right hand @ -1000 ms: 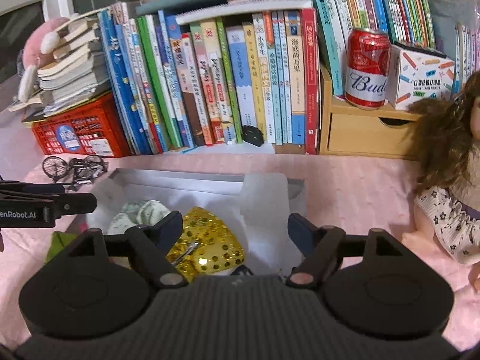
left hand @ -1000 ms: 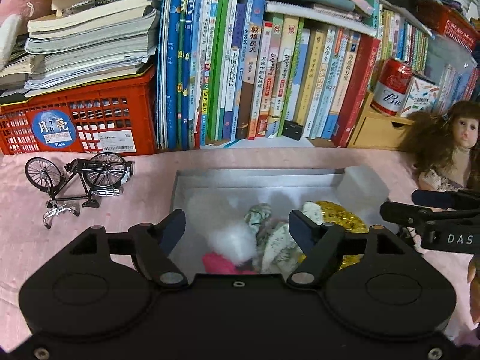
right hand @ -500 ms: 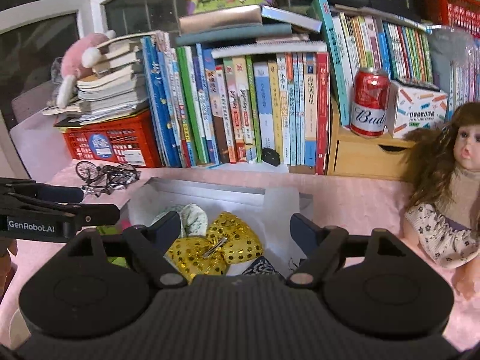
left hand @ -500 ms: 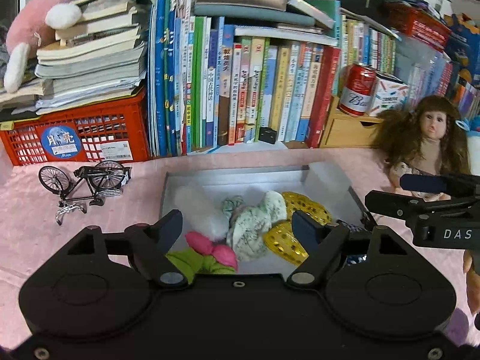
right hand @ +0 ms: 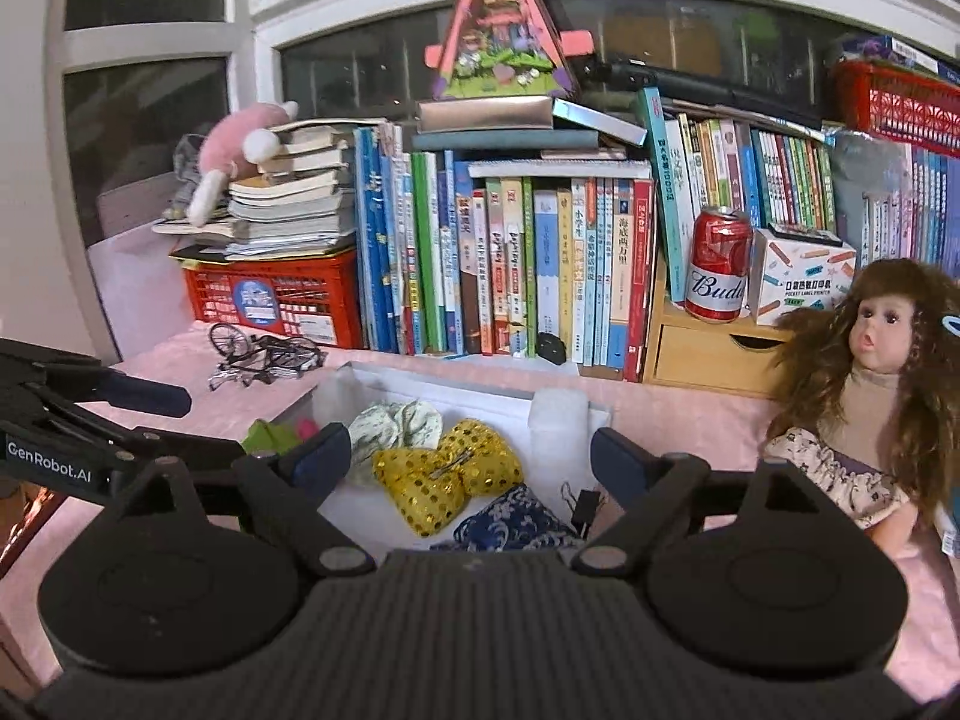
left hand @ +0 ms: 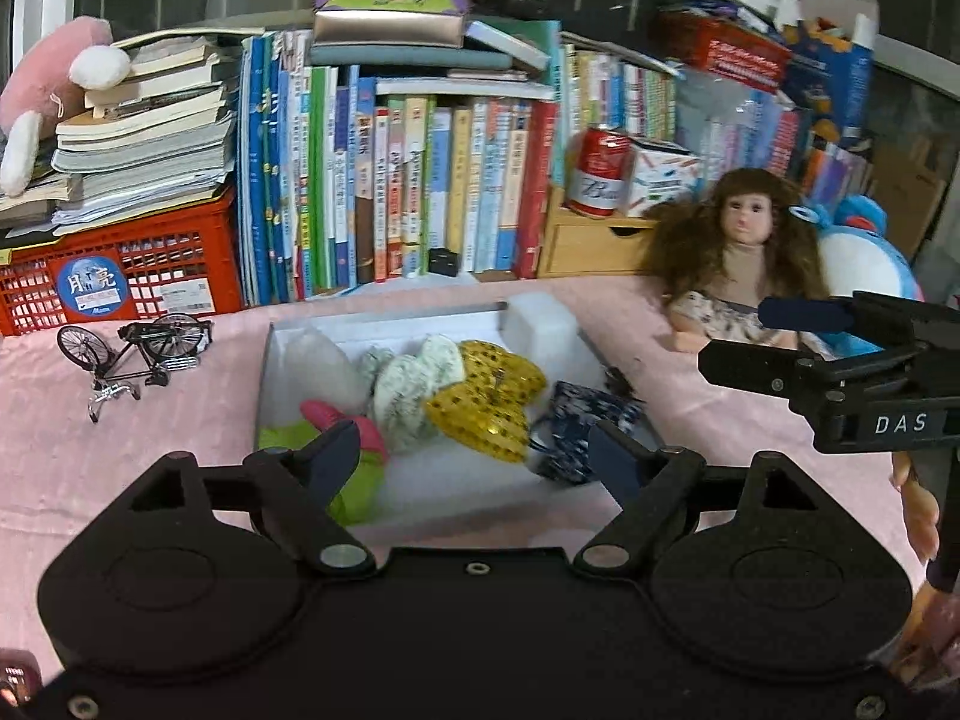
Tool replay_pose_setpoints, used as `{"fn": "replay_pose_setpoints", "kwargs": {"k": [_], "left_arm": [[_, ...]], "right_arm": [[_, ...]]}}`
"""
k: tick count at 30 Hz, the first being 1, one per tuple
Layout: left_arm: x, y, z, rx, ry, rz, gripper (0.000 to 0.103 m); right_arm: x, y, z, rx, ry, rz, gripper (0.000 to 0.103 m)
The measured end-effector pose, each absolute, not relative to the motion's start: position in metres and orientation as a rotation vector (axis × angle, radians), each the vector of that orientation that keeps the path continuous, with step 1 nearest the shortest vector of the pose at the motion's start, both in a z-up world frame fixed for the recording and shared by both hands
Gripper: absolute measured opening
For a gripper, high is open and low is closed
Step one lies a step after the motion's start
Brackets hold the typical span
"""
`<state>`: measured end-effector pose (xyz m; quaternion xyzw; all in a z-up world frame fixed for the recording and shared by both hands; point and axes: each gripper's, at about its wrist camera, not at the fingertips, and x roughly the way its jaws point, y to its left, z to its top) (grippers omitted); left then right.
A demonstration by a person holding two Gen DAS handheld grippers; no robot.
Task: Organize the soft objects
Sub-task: 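Withdraw both open tools from the tray back over the table, then move left tool to pink cloth while right tool approaches blue wrapped packet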
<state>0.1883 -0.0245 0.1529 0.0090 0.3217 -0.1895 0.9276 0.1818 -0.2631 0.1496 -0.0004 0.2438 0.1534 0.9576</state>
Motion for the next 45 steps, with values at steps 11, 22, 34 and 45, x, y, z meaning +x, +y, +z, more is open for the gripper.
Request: {"fn": "replay_pose_setpoints", "kwargs": {"k": [11, 22, 34, 45], "left_arm": [[0.116, -0.027, 0.146, 0.032, 0.576, -0.450, 0.084], [0.051, -0.029, 0.124, -0.013, 0.504, -0.442, 0.083], [0.019, -0.022, 0.088, -0.121, 0.522, -0.371, 0.057], [0.038, -0.034, 0.035, -0.239, 0.581, -0.267, 0.024]], "right_arm": [[0.119, -0.272, 0.141, -0.040, 0.433, 0.358, 0.098], [0.068, -0.279, 0.118, -0.086, 0.394, 0.380, 0.100], [0.032, -0.289, 0.082, -0.171, 0.420, 0.368, 0.102], [0.021, -0.281, 0.054, -0.209, 0.469, 0.375, 0.102]]}}
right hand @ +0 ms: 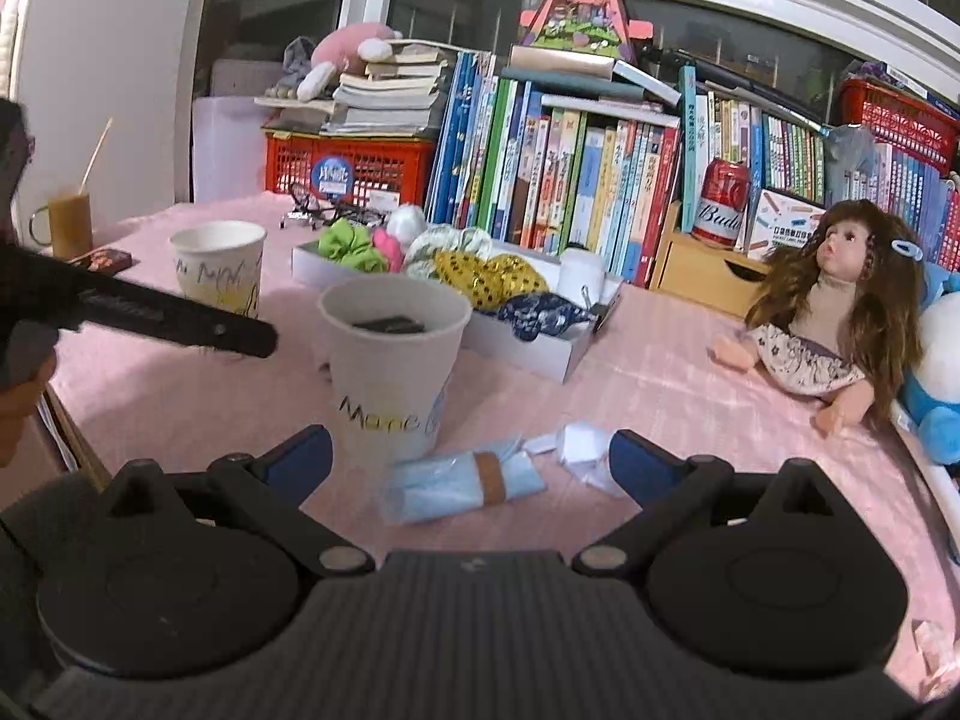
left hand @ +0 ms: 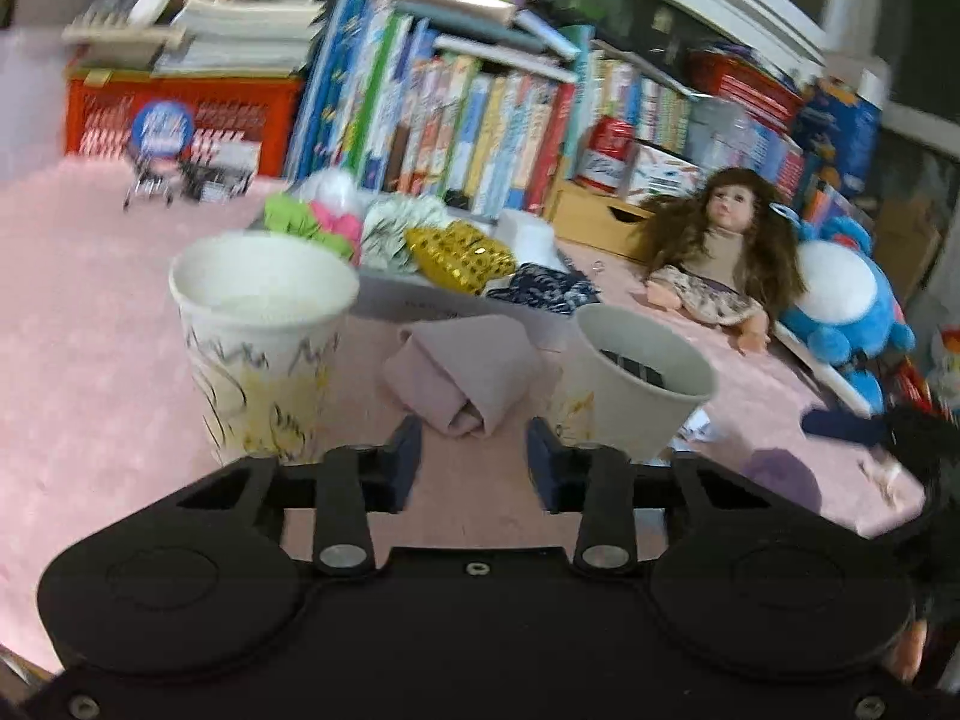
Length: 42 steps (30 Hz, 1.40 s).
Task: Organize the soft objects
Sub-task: 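Move left tool to pink cloth while right tool approaches blue wrapped packet, then close left tool on pink cloth while right tool hovers over blue packet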
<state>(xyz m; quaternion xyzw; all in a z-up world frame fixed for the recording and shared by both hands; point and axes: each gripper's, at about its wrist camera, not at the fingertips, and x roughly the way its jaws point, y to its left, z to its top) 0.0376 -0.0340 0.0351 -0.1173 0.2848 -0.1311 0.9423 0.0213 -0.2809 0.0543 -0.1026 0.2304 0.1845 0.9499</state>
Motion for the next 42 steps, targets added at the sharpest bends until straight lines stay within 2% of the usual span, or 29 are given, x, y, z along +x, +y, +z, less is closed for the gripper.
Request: {"fn": "replay_pose_setpoints", "kwargs": {"k": [13, 26, 28, 29, 30, 32, 39, 40, 42], "left_arm": [[0.075, -0.040, 0.012, -0.427, 0.578, -0.193, 0.022], [0.094, -0.049, 0.003, -0.479, 0.578, -0.163, 0.022], [0.095, -0.049, 0.003, -0.475, 0.576, -0.152, 0.017], [0.095, -0.050, 0.003, -0.467, 0.576, -0.149, 0.006], [0.094, -0.051, 0.003, -0.458, 0.572, -0.147, 0.002], [0.091, -0.053, 0.005, -0.436, 0.560, -0.139, 0.000], [0.081, -0.053, 0.012, -0.396, 0.518, -0.140, 0.000], [0.082, -0.053, 0.011, -0.404, 0.521, -0.144, 0.002], [0.085, -0.049, 0.007, -0.449, 0.542, -0.122, 0.014]], "right_arm": [[0.018, -0.269, 0.028, -0.249, 0.503, 0.403, 0.101], [0.021, -0.275, 0.023, -0.244, 0.508, 0.401, 0.101], [0.021, -0.274, 0.022, -0.249, 0.512, 0.404, 0.101], [0.022, -0.274, 0.021, -0.252, 0.514, 0.405, 0.101], [0.022, -0.273, 0.021, -0.258, 0.514, 0.404, 0.101], [0.023, -0.272, 0.020, -0.265, 0.516, 0.403, 0.101], [0.033, -0.266, 0.019, -0.283, 0.529, 0.407, 0.101], [0.034, -0.264, 0.019, -0.288, 0.531, 0.408, 0.101], [0.038, -0.264, 0.020, -0.295, 0.534, 0.409, 0.101]]}}
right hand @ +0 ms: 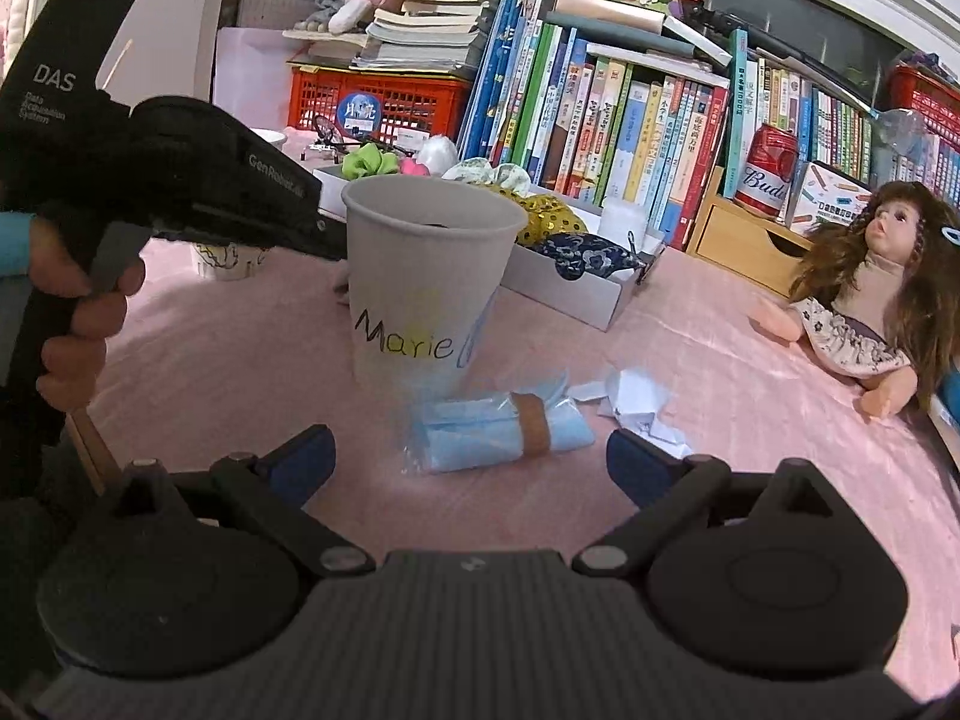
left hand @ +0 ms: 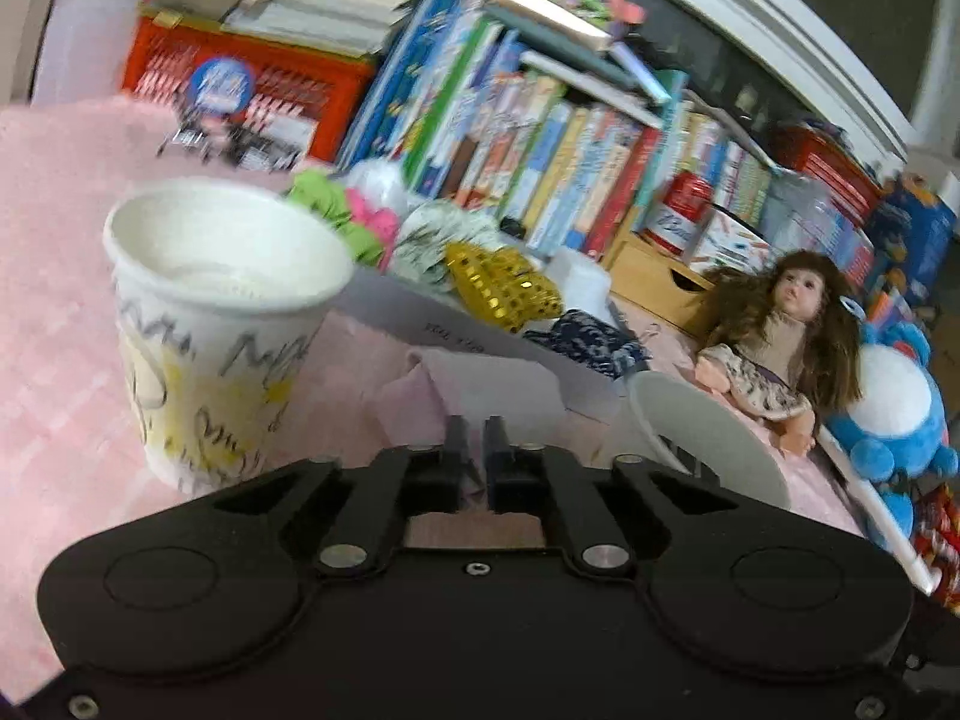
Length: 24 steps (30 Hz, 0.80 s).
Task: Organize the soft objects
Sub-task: 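Close left tool on pink cloth while right tool hovers over blue packet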
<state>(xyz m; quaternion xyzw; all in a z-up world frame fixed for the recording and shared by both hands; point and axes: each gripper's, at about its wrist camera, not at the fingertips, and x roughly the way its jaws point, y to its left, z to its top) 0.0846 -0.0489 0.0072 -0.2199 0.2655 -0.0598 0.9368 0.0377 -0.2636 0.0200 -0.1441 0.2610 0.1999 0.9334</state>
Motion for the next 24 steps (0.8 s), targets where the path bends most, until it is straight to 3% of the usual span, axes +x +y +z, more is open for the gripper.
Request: {"fn": "replay_pose_setpoints", "kwargs": {"k": [3, 10, 13, 18, 24], "left_arm": [[0.088, -0.046, 0.000, -0.494, 0.576, -0.082, 0.034], [0.091, -0.045, -0.010, -0.550, 0.584, -0.054, 0.035], [0.094, -0.042, -0.013, -0.594, 0.576, -0.049, 0.032], [0.093, -0.043, -0.014, -0.605, 0.566, -0.059, 0.008], [0.078, -0.047, -0.006, -0.534, 0.543, -0.068, 0.006]], "right_arm": [[0.039, -0.264, 0.020, -0.299, 0.533, 0.408, 0.101], [0.037, -0.266, 0.019, -0.304, 0.537, 0.408, 0.101], [0.037, -0.266, 0.016, -0.305, 0.543, 0.407, 0.101], [0.038, -0.268, 0.015, -0.293, 0.547, 0.406, 0.101], [0.042, -0.267, 0.014, -0.278, 0.554, 0.418, 0.101]]}}
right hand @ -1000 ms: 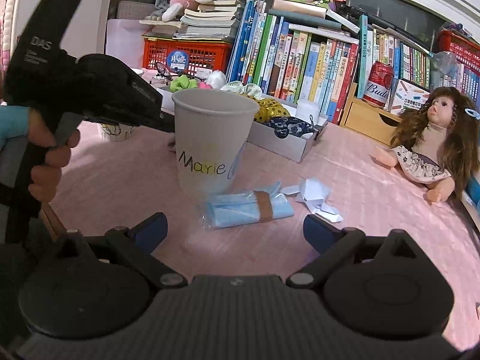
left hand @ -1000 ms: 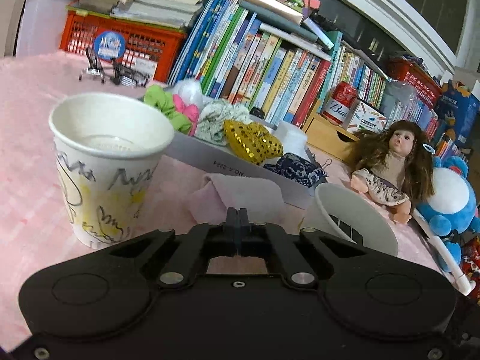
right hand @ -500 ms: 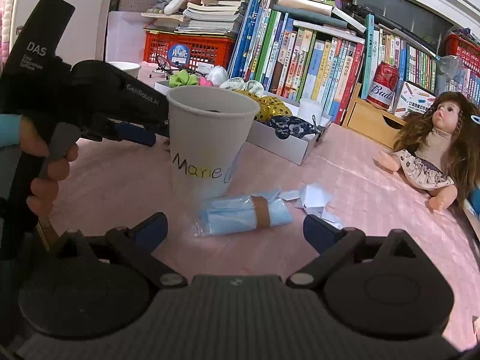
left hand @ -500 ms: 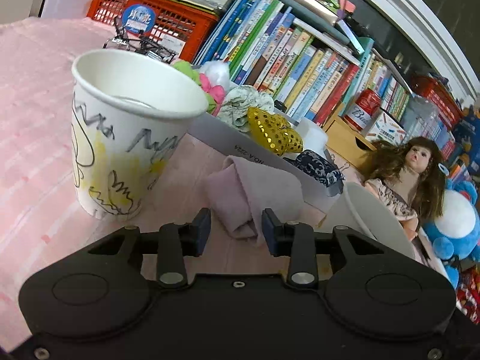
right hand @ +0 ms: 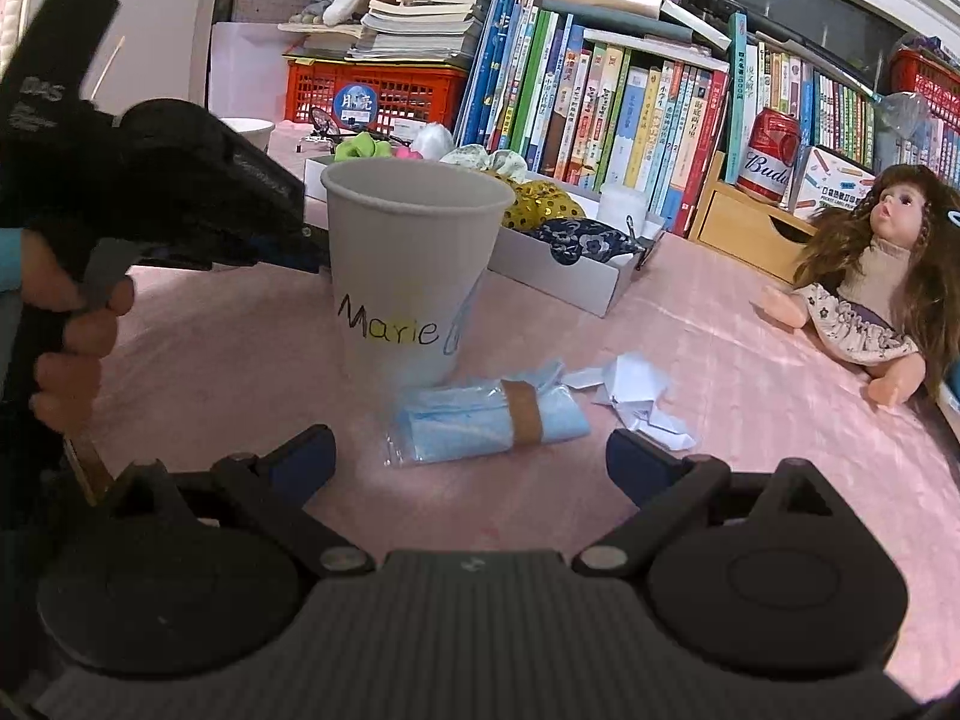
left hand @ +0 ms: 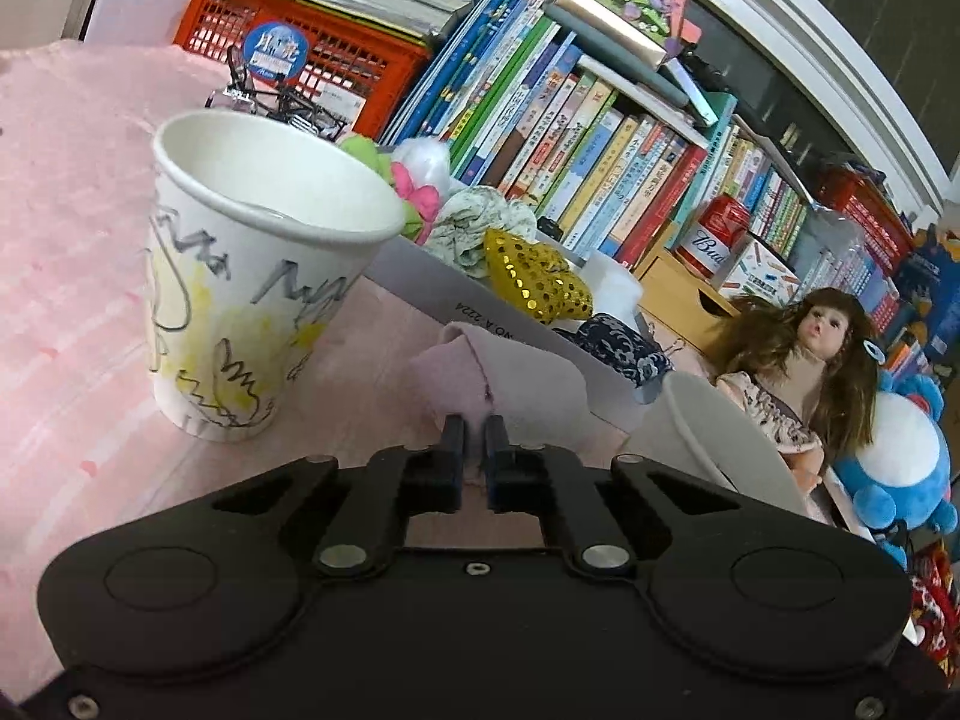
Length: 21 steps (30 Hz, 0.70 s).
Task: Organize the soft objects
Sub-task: 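Close left tool on pink cloth while right tool hovers over blue packet, then lift pink cloth with left tool while right tool closes on blue packet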
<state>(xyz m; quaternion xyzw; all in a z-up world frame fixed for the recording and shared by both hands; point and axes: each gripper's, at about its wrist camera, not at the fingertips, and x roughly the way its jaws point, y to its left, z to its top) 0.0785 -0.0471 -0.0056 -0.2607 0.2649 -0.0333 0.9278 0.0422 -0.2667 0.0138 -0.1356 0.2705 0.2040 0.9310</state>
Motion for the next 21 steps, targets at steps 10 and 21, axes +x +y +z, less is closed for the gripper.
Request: {"fn": "replay_pose_setpoints", "kwargs": {"k": [10, 21], "left_arm": [[0.030, -0.034, 0.003, -0.410, 0.633, -0.129, 0.006], [-0.020, -0.041, 0.021, -0.153, 0.535, -0.173, 0.044]], "right_arm": [[0.075, -0.271, 0.021, -0.286, 0.609, 0.509, 0.101], [0.086, -0.265, 0.018, -0.327, 0.633, 0.549, 0.101]]}}
